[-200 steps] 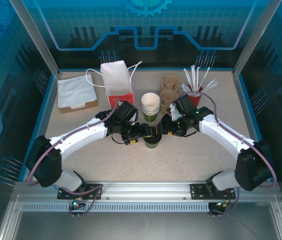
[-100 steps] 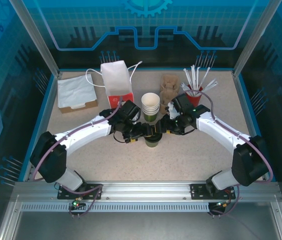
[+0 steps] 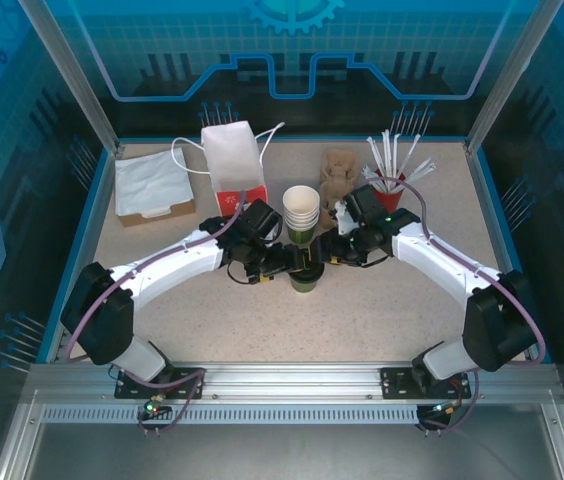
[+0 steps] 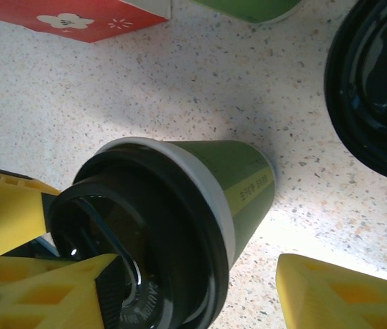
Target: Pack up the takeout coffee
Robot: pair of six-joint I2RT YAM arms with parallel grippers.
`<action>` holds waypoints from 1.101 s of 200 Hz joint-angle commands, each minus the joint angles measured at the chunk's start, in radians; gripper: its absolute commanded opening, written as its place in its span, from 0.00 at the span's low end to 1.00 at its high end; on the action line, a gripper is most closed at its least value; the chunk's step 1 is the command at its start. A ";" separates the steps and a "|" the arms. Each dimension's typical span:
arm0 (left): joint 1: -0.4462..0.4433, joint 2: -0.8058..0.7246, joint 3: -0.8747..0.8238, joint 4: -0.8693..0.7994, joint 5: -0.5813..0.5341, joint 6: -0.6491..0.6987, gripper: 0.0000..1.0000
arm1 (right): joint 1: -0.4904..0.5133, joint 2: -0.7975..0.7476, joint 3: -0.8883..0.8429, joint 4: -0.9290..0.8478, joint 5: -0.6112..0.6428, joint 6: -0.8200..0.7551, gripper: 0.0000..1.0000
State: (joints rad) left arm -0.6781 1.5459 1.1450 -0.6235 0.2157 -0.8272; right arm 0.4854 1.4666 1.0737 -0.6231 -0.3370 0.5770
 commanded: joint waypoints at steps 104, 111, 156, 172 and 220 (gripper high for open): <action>0.002 -0.012 0.058 -0.072 -0.074 0.037 0.85 | -0.003 -0.044 0.015 0.005 -0.027 0.016 0.66; 0.003 -0.015 0.058 -0.071 -0.065 0.037 0.86 | -0.002 -0.042 0.014 -0.004 -0.025 0.012 0.66; 0.002 -0.018 0.041 -0.062 -0.027 0.026 0.85 | -0.003 -0.008 0.016 -0.021 -0.012 0.015 0.63; 0.002 -0.010 0.037 -0.065 -0.034 0.028 0.84 | -0.001 0.009 0.027 -0.022 -0.009 0.015 0.62; 0.002 0.004 0.029 -0.067 -0.038 0.031 0.84 | -0.001 0.044 0.063 -0.014 0.006 0.015 0.60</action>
State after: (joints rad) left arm -0.6777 1.5513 1.1721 -0.6682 0.1646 -0.8097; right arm 0.4835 1.4944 1.0954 -0.6346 -0.3439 0.5877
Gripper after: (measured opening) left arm 0.839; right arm 0.602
